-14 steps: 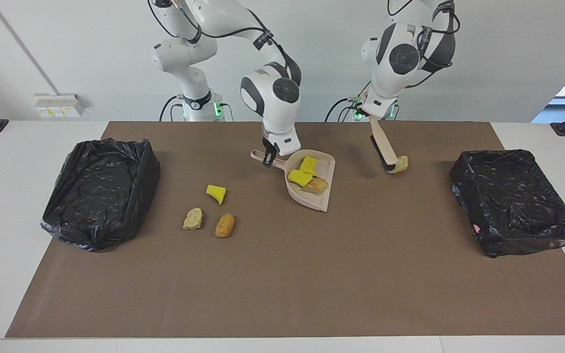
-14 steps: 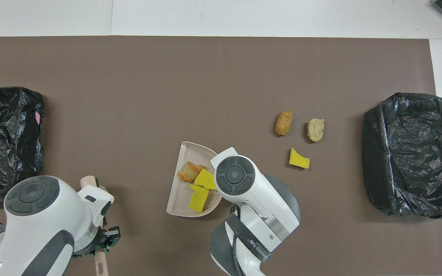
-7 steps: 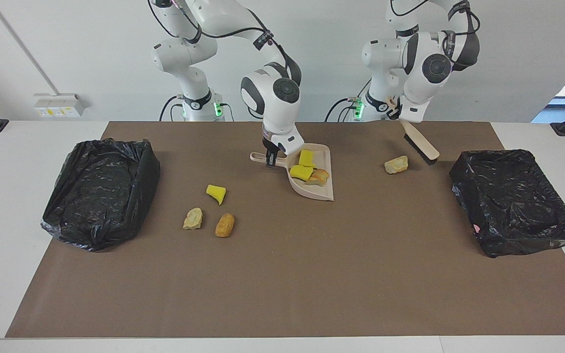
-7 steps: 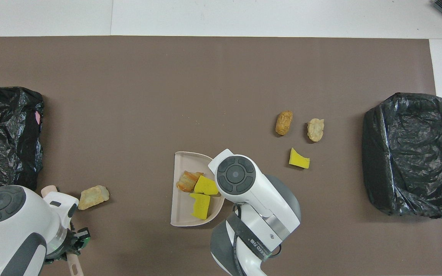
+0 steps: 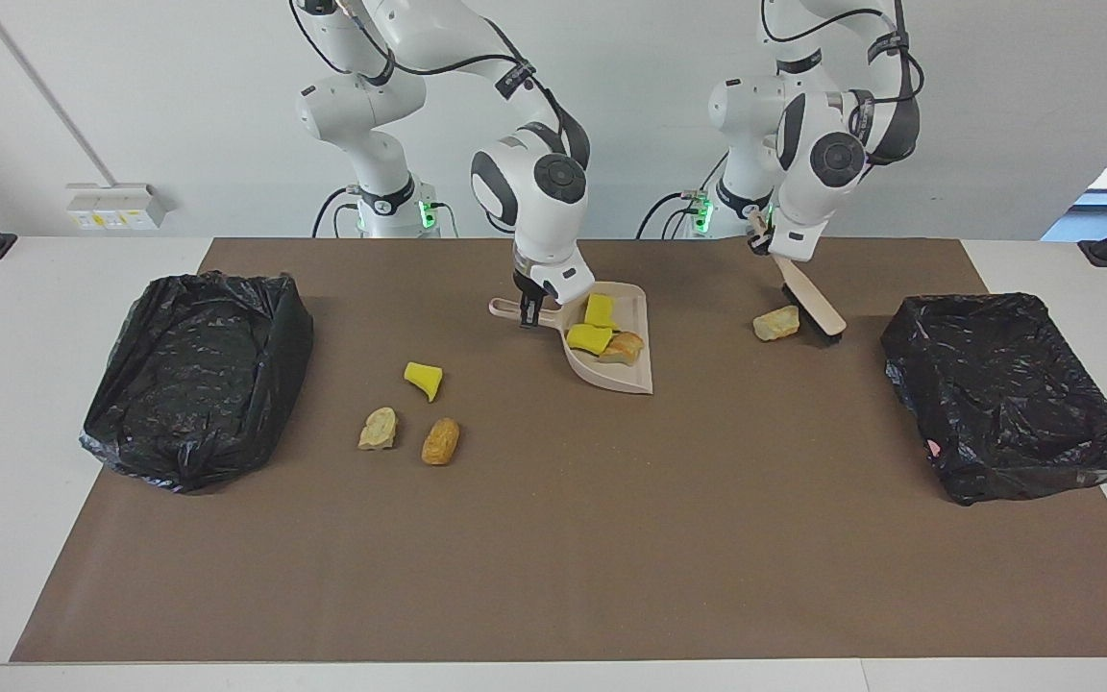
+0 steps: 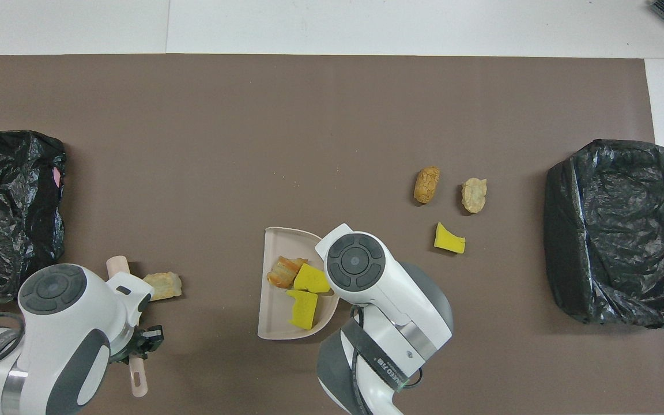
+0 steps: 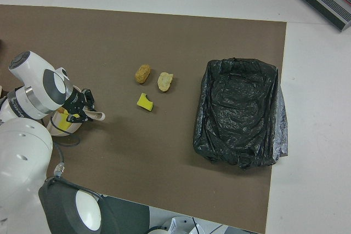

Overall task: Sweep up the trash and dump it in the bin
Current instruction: 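Brush the remaining bread chunk into the dustpan with the left gripper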

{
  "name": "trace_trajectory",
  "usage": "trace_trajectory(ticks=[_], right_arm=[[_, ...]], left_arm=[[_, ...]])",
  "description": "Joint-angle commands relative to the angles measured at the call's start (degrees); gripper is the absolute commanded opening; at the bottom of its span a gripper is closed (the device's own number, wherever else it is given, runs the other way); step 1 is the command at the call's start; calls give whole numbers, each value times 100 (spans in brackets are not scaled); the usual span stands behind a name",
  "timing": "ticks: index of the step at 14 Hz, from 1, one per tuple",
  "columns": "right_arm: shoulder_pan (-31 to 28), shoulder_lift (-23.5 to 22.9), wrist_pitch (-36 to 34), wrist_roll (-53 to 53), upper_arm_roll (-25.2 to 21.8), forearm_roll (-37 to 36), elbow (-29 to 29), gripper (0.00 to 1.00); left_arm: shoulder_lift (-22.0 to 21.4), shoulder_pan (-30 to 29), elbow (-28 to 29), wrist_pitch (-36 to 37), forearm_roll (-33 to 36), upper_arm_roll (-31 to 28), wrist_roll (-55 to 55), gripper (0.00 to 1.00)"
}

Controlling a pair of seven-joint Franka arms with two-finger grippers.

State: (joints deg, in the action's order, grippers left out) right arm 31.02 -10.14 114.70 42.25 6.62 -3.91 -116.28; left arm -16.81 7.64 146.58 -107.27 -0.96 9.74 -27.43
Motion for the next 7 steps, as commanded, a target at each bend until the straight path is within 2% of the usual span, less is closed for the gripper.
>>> trace_trajectory(ticks=[1, 4, 7], right_arm=[[-105, 126, -88, -304, 23, -57, -123, 0], [-114, 126, -193, -322, 23, -57, -123, 0], [-114, 135, -211, -436, 23, -57, -123, 0]], left_arm=[[571, 570, -392, -416, -499, -25, 430, 0], [942, 1308, -534, -1039, -677, -25, 572, 0], [978, 1835, -683, -1156, -1107, -25, 871, 0]])
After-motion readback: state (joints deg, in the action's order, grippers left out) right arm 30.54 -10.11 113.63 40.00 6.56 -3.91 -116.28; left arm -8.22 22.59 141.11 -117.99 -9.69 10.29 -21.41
